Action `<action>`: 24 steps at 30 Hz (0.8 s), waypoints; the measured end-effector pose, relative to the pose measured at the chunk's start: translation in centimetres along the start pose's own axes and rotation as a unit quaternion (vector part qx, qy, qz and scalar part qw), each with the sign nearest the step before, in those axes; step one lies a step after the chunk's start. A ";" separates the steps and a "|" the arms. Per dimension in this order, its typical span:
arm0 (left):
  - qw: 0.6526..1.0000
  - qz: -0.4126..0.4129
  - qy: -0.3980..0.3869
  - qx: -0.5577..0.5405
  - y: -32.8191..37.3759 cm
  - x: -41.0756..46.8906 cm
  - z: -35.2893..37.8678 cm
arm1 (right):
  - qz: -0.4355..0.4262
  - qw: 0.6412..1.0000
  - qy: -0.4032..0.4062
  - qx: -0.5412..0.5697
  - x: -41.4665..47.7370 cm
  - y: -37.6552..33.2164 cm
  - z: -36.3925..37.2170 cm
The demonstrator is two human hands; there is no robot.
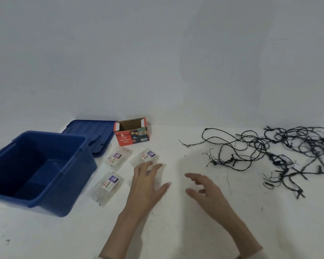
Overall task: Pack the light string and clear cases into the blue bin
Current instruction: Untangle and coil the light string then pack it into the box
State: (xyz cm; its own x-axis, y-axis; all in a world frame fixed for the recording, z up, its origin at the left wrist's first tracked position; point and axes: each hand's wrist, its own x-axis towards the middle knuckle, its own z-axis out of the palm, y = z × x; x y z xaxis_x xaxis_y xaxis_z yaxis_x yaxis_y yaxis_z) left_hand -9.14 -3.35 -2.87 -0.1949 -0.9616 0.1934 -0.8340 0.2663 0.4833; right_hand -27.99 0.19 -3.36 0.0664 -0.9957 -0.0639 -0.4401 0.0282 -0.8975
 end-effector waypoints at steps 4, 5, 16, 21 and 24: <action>0.997 0.037 -0.043 -0.058 4.6 2.1 1.4 | -0.002 0.988 0.073 -0.136 1.1 1.6 -5.5; 0.995 0.040 -0.052 -0.074 5.9 2.6 1.9 | 0.006 0.978 0.090 -0.188 1.8 2.1 -6.8; 0.984 0.093 -0.071 -0.136 13.1 3.8 2.9 | 0.072 0.787 0.085 -0.607 5.6 4.7 -15.3; 0.977 0.140 -0.029 -0.158 17.5 7.0 -1.7 | -0.050 0.955 0.169 -0.239 5.1 -5.3 -19.6; 0.968 0.182 -0.016 -0.171 21.2 9.3 -4.9 | -0.140 0.983 0.099 -0.065 3.7 -11.4 -21.3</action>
State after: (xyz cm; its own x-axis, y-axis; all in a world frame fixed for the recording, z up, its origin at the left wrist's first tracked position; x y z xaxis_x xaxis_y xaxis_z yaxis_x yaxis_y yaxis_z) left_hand -26.11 -6.27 13.38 -0.4643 -0.8003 0.3795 -0.4892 0.5889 0.6433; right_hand -41.82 -5.68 15.96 0.0326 -0.9606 0.2759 -0.5411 -0.2490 -0.8032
